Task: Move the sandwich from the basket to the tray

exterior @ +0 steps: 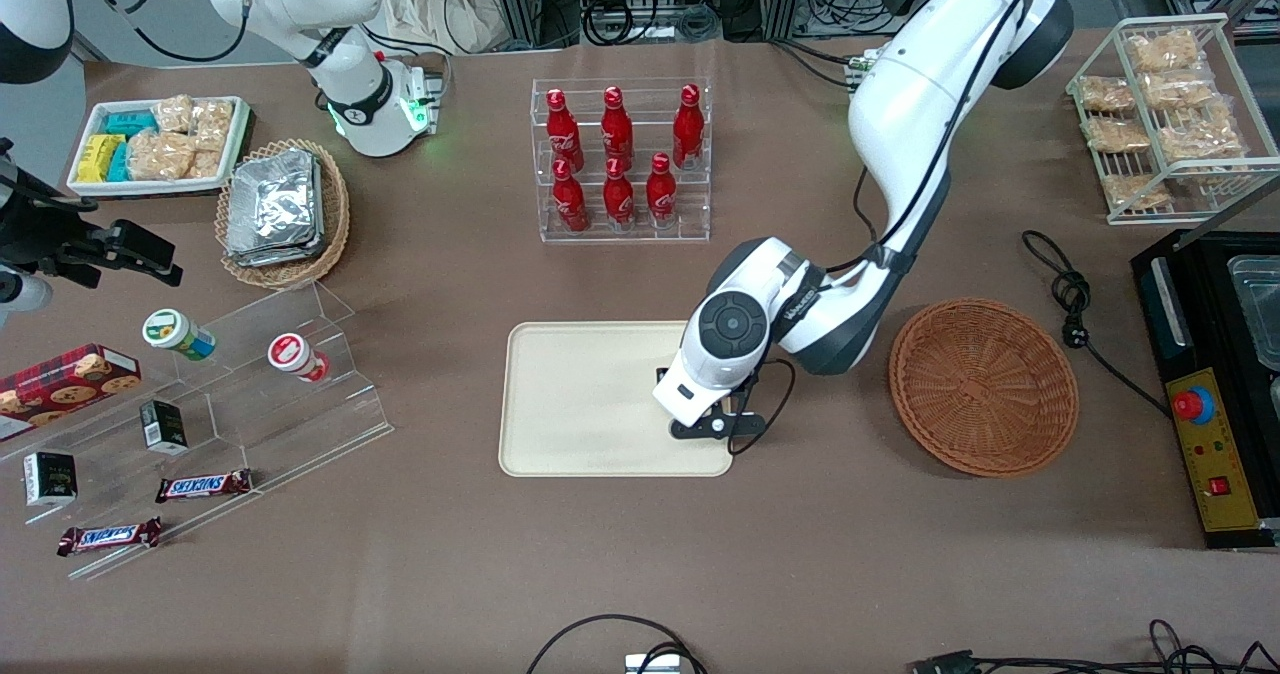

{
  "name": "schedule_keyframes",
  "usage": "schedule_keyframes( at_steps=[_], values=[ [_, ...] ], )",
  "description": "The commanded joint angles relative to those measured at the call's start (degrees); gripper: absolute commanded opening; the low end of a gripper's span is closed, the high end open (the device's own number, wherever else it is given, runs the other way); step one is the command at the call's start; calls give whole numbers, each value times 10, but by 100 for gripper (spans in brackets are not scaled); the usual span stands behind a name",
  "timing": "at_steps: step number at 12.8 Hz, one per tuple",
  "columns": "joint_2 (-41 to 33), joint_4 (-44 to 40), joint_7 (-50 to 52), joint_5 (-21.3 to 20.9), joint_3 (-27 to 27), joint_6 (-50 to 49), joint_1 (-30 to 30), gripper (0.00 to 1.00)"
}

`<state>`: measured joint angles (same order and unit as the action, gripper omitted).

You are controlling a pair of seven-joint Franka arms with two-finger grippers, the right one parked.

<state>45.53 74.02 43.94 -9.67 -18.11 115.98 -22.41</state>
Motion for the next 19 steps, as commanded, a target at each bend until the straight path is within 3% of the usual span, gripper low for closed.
schedule_keyframes(
  at_steps=[1,8,11,16,19],
  values=[
    [-83,23,32,-9,17,-105,12,100],
    [-366,301,-8,23,13,-69,119,100],
    [-411,308,-88,42,15,-92,178,100],
    [-425,261,-262,48,16,-162,294,100],
    [-411,217,-328,108,16,-165,351,100]
  ],
)
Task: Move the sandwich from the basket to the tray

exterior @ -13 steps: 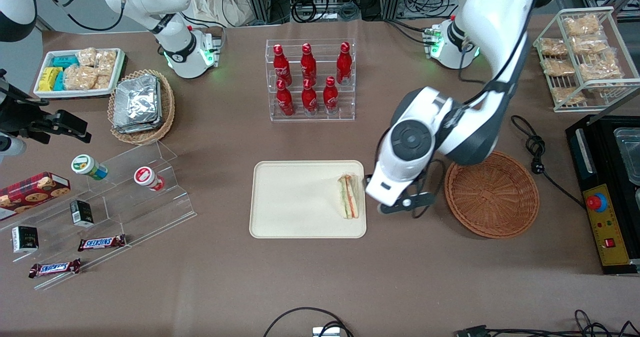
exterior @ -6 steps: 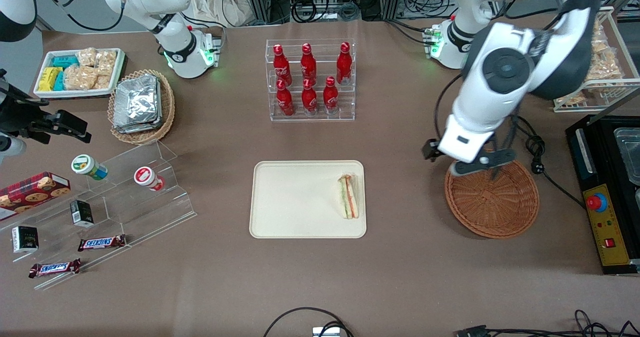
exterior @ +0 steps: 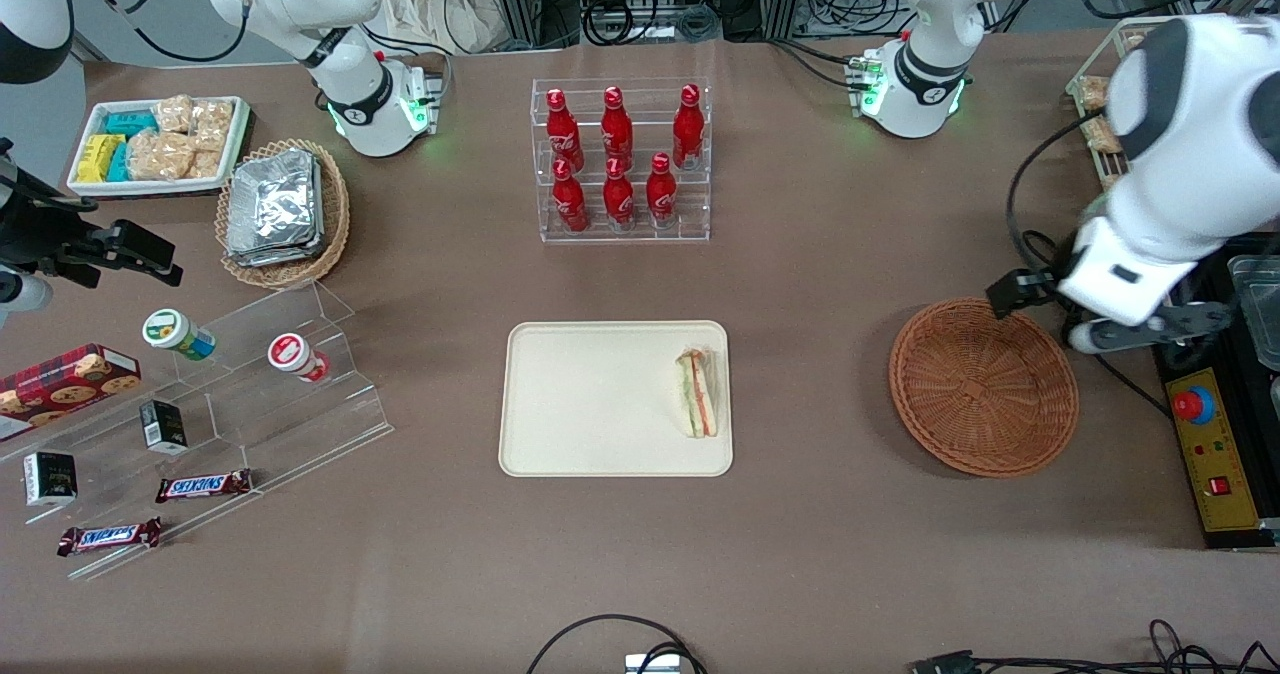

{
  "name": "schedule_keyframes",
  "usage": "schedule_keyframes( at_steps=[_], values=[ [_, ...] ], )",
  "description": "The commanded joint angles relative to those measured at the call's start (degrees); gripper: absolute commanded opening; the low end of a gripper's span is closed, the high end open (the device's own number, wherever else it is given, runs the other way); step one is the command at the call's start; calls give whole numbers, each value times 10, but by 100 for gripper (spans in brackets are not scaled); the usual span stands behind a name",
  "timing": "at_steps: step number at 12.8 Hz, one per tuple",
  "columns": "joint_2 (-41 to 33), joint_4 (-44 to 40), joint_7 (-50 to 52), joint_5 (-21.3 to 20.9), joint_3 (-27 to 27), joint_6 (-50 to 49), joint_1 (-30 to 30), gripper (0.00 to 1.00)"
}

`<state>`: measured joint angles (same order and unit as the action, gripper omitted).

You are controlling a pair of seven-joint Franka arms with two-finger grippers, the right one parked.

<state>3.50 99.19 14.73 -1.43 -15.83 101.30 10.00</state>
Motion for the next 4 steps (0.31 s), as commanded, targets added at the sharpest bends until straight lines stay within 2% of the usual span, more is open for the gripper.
schedule_keyframes(
  at_steps=[1,4],
  values=[
    [18,-51,-36,25,-7,-22,27,100],
    [79,-143,-37,0,-8,-76,22,100]
  ],
)
